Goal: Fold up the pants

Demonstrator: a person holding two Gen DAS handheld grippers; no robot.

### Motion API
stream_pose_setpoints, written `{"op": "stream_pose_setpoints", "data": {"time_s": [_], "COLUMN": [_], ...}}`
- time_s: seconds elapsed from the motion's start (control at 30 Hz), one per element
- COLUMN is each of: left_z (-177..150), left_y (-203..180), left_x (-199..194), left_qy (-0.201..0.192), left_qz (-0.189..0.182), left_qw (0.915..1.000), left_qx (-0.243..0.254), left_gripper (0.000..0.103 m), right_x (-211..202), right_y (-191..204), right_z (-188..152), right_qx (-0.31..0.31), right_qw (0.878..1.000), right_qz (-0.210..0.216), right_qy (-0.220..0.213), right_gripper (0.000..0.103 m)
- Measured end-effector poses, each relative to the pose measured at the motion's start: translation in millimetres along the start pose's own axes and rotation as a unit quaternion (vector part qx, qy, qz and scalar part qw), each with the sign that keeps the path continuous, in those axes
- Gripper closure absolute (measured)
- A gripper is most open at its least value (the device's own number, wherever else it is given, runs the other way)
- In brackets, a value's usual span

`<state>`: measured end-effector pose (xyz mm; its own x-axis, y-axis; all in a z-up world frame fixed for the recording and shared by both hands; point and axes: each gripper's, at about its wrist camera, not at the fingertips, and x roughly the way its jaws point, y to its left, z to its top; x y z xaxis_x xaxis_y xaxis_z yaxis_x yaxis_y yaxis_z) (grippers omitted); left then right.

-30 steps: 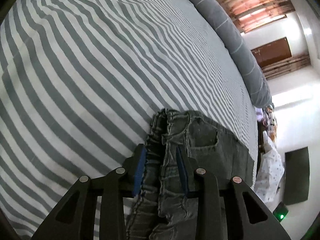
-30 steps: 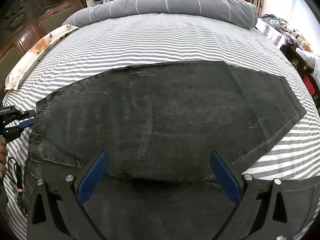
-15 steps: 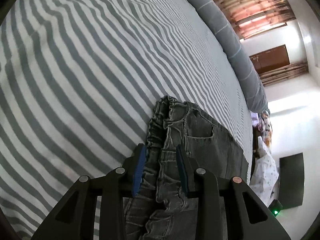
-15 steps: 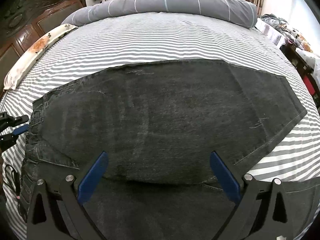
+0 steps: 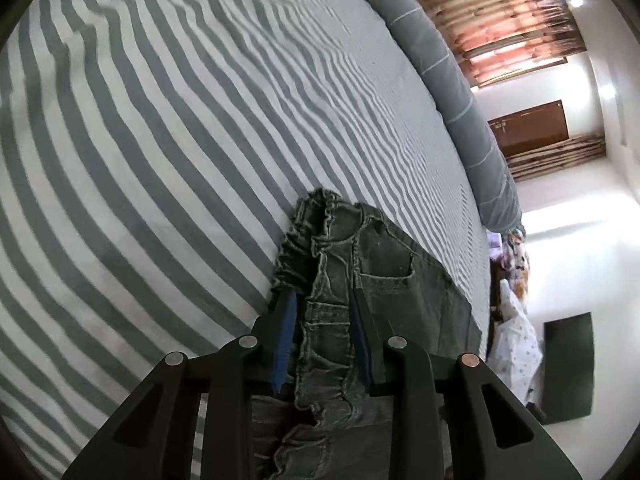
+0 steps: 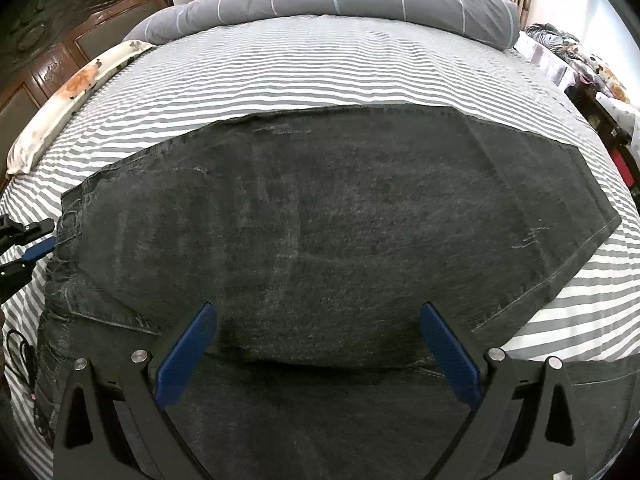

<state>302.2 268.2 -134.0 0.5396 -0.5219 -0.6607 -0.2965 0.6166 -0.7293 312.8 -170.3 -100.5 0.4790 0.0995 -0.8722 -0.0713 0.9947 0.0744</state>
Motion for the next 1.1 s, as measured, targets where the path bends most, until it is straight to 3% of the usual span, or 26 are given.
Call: {"op": "stream_pose_setpoints", "data": {"time_s": [0.23, 0.47, 0.6, 0.63, 0.67, 0.83, 0.93, 1.1], "left_z": [19.6, 40.7, 34.2, 31.8, 30.1, 26.5, 21.6, 12.3], "left_y": [-3.1, 1.6, -4.6, -10.5, -15.9, -26.2, -36.8, -48.3], "left_x": [24.2, 43.6, 45.3, 43.2, 40.6, 23.4, 9.0, -12.6], "left_qy": [-0.002, -0.027, -0.058, -0.066, -0.074, -0.093, -0.103, -0.117], "left_qz": [-0.023, -0.092, -0.084, -0.069, -0.053, -0.069, -0.079, -0.102], "left_qw": [0.9997, 0.9924, 0.9922, 0.994, 0.9951, 0.9928, 0.9915, 0.9879], "left_qx": [-0.011, -0.078, -0.071, -0.054, -0.039, -0.031, -0.008, 0.01], "left_gripper": [0.075, 0.074, 0.074, 0.08, 0.095, 0.097, 0.097, 0.097], "right_x": [9.9, 22.4, 30.5, 33.3, 35.1, 51.6, 63.0, 72.0], "right_y": [-0.5, -3.7, -4.2, -3.5, -2.3, 8.9, 14.3, 25.3], "right_z": [5.2, 38.6, 61.5, 69.3, 74.1, 105.3, 130.3, 171.5], "right_qx": [-0.019, -0.084, -0.124, -0.132, -0.137, -0.164, -0.212, -0.306], "right_qw": [1.0, 0.996, 0.992, 0.991, 0.99, 0.985, 0.974, 0.94], "right_qz": [-0.001, 0.023, 0.037, 0.036, 0.032, 0.052, 0.079, 0.133], "right_qy": [0.002, -0.007, -0.003, -0.002, -0.002, 0.008, 0.024, 0.069], "right_gripper": [0.003, 0.003, 0.003, 0.003, 0.003, 0.003, 0.003, 0.005]}}
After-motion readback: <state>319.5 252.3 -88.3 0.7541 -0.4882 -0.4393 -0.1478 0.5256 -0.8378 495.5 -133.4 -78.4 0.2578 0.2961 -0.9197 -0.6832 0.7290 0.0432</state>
